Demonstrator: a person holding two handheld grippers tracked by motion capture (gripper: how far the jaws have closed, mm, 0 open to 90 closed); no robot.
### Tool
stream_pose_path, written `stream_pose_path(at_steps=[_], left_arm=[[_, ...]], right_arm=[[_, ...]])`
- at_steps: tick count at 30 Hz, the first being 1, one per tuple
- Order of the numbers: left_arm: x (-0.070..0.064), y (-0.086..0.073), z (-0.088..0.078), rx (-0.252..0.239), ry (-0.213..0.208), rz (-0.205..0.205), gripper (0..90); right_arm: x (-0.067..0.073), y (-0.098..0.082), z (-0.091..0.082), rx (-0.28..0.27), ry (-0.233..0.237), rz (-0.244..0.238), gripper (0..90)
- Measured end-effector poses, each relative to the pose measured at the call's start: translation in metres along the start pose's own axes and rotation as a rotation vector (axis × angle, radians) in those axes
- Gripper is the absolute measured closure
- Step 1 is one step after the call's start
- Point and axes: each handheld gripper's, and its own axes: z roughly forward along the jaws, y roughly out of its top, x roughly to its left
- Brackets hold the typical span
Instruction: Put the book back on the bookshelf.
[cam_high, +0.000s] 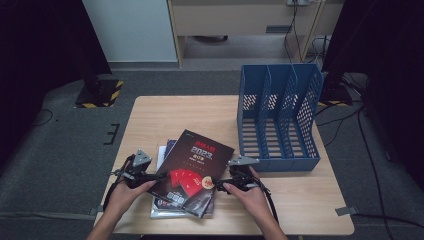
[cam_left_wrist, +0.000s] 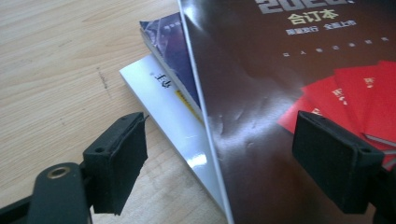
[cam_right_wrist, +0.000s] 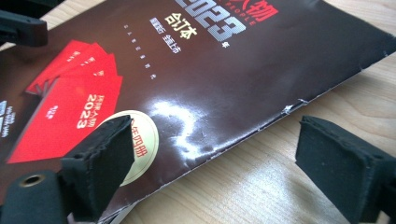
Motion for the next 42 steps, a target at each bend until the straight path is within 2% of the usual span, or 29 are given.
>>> stream_pose_path(at_steps=[8,15,22,28,29,33,35,42], left_arm=[[0.005,-0.004,0.005,0.015,-0.011,-0.02,18.1],[0.006,-0.004,0.005,0.017,-0.026,-0.008,20.7],[0.003,-0.003,0.005,0.021,-0.022,0.007,23.0],[0.004,-0.003,0.005,0.024,-0.024,-0.001,23.2],[0.004,-0.003,0.005,0.026,-0.023,-0.001,23.3],[0.002,-0.003,0.004,0.029,-0.016,0.002,23.7],[0.002,-0.002,0.004,0.033,-0.013,0.005,24.3],[0.004,-0.002,0.003,0.045,-0.019,-0.002,24.8]], right_arm=[[-0.002,0.001,0.006,0.017,-0.002,0.03,9.8],[-0.002,0.003,0.011,0.013,0.014,0.04,10.6],[-0.001,0.002,0.011,0.017,0.018,0.06,11.5],[-0.003,-0.003,0.013,0.012,0.063,0.11,11.1],[-0.002,-0.002,0.015,-0.003,0.068,0.104,13.0],[0.003,0.002,0.015,0.007,0.054,0.093,13.6],[0.009,0.006,0.012,-0.007,0.026,0.054,14.3],[0.016,0.025,0.003,-0.029,0.039,0.018,15.5]])
